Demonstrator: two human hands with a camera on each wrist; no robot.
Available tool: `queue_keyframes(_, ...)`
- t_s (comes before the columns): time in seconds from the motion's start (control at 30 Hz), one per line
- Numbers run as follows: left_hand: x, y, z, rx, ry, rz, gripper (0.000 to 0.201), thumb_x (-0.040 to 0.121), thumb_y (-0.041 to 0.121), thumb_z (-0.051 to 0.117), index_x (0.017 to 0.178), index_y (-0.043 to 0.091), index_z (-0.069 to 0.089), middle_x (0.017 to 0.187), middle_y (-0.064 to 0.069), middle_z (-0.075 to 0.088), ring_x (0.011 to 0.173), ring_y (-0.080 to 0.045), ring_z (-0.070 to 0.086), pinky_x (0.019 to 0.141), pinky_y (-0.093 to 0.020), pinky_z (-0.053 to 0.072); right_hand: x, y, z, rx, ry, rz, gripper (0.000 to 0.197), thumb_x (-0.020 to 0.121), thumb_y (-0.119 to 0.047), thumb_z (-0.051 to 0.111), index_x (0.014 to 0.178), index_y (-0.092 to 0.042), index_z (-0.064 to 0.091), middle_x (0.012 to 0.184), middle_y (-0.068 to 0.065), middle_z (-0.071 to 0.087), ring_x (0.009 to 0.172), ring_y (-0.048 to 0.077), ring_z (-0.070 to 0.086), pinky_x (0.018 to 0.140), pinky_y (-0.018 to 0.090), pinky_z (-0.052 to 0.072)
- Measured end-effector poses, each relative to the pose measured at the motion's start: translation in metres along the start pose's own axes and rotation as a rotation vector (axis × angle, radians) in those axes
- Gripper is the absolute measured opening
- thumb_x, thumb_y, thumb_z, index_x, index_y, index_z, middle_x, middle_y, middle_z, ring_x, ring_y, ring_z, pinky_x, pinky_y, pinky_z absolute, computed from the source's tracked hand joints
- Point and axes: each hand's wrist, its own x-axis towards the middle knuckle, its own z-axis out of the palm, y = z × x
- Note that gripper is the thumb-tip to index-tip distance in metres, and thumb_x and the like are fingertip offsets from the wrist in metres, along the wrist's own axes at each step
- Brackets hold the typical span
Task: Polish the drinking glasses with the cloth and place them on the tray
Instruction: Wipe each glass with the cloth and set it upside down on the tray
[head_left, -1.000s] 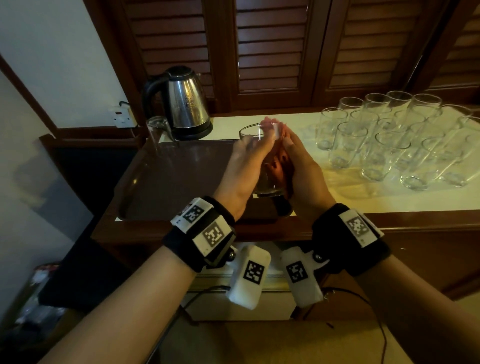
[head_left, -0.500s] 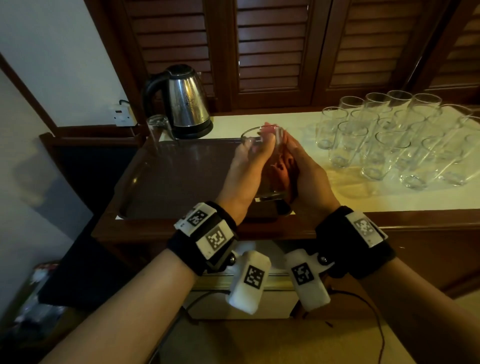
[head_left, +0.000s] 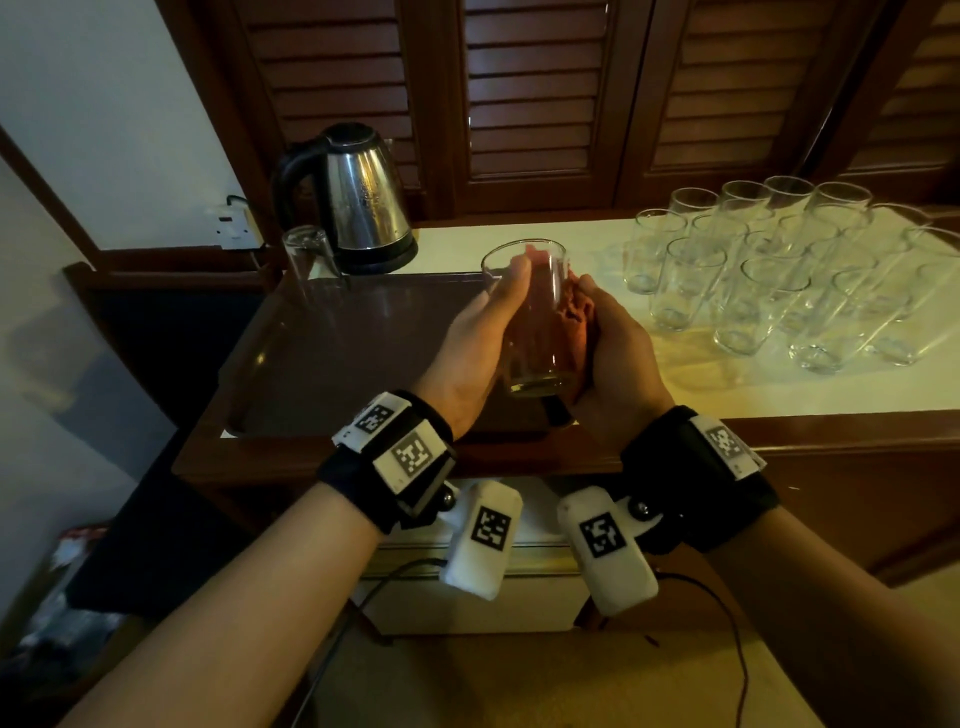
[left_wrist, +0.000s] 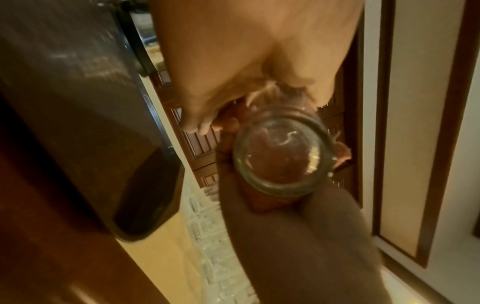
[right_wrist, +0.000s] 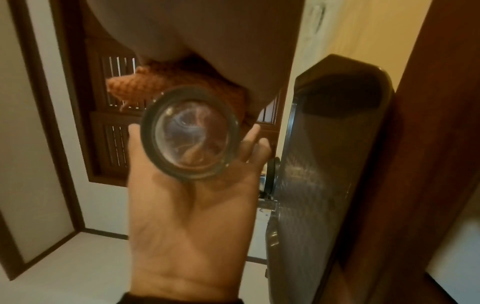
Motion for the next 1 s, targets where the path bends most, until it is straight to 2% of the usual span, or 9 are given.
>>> queue_keyframes(0.07,-0.002,0.002,-0.001,-0.006,0.024,-0.007,0.062,0.086,0.058,0.05,0.127,0.012,0.06,0.117,-0.015,0.071,0.11,-0.027,0.068,0.103,-0.048,0.051,0.002,-0.002,-0.001,-0.051,0.017,-0.029,0.043,0.108,-0.038,0.033,0.135,-0.016,0.058,0.12,0.012,0.072,0.113,0.026,0.068,0.096,0.042,0.055)
queue_keyframes(0.2,0.006,0.003,0.002,-0.005,0.111,0.032,0.04,0.103,0.036,0.047,0.13,0.007,0.053,0.117,-0.013,0.068,0.109,-0.025,0.067,0.1,-0.046,0.052,0.009,-0.002,0.006,-0.286,-0.01,-0.161,0.042,0.111,-0.03,0.027,0.149,-0.023,0.041,0.133,0.009,0.063,0.119,0.021,0.065,0.095,0.035,0.056)
queue_keyframes(0.33,0.009,0.001,0.004,0.067,0.123,0.077,0.073,0.088,0.059,0.063,0.139,0.011,0.048,0.122,-0.008,0.068,0.112,-0.02,0.067,0.096,-0.04,0.054,0.011,0.0,0.008,-0.219,-0.036,-0.13,0.042,0.11,-0.031,0.028,0.147,-0.021,0.045,0.135,0.009,0.063,0.124,0.02,0.062,0.101,0.037,0.053)
queue_keyframes(0.47,0.009,0.006,-0.003,0.017,0.052,0.013,0.051,0.094,0.057,0.054,0.123,0.016,0.062,0.113,-0.005,0.072,0.109,-0.02,0.068,0.103,-0.045,0.049,0.008,-0.001,0.002,-0.053,-0.027,-0.027,0.045,0.106,-0.04,0.036,0.138,-0.016,0.056,0.124,0.011,0.071,0.117,0.026,0.067,0.101,0.046,0.052)
queue_keyframes(0.53,0.009,0.009,-0.002,0.01,0.102,0.01,0.074,0.088,0.056,0.062,0.145,0.013,0.043,0.123,-0.004,0.066,0.112,-0.017,0.065,0.103,-0.042,0.05,0.01,-0.001,0.005,-0.103,-0.009,-0.078,0.044,0.108,-0.036,0.033,0.143,-0.016,0.051,0.128,0.012,0.068,0.118,0.026,0.066,0.102,0.047,0.052)
queue_keyframes(0.67,0.013,0.01,0.004,0.066,0.15,0.057,0.074,0.099,0.037,0.056,0.157,0.015,0.015,0.12,0.004,0.058,0.111,-0.011,0.059,0.103,-0.038,0.049,0.017,0.0,0.011,-0.283,-0.032,-0.201,0.043,0.111,-0.03,0.026,0.151,-0.021,0.039,0.139,0.013,0.058,0.126,0.024,0.061,0.105,0.047,0.051)
queue_keyframes(0.77,0.011,0.01,0.003,0.055,0.144,0.059,0.075,0.095,0.049,0.06,0.154,0.014,0.028,0.121,-0.001,0.063,0.115,-0.017,0.061,0.105,-0.044,0.047,0.017,-0.001,0.01,-0.223,-0.039,-0.143,0.042,0.11,-0.033,0.029,0.147,-0.022,0.046,0.135,0.01,0.063,0.123,0.022,0.063,0.104,0.043,0.052)
queue_keyframes(0.87,0.012,0.006,-0.004,0.006,0.064,0.044,0.054,0.099,0.051,0.05,0.136,0.012,0.052,0.119,-0.009,0.069,0.113,-0.024,0.066,0.104,-0.05,0.05,0.017,-0.001,0.005,-0.088,-0.029,-0.033,0.045,0.106,-0.04,0.036,0.14,-0.018,0.054,0.125,0.01,0.07,0.117,0.026,0.067,0.097,0.045,0.053)
queue_keyframes(1.0,0.016,0.002,-0.007,0.002,0.127,0.021,0.091,0.077,0.06,0.065,0.152,0.018,0.034,0.136,-0.009,0.06,0.122,-0.025,0.061,0.105,-0.051,0.048,0.019,0.001,0.005,-0.177,-0.01,-0.125,0.041,0.11,-0.031,0.03,0.144,-0.018,0.047,0.127,0.012,0.067,0.115,0.024,0.067,0.094,0.042,0.057)
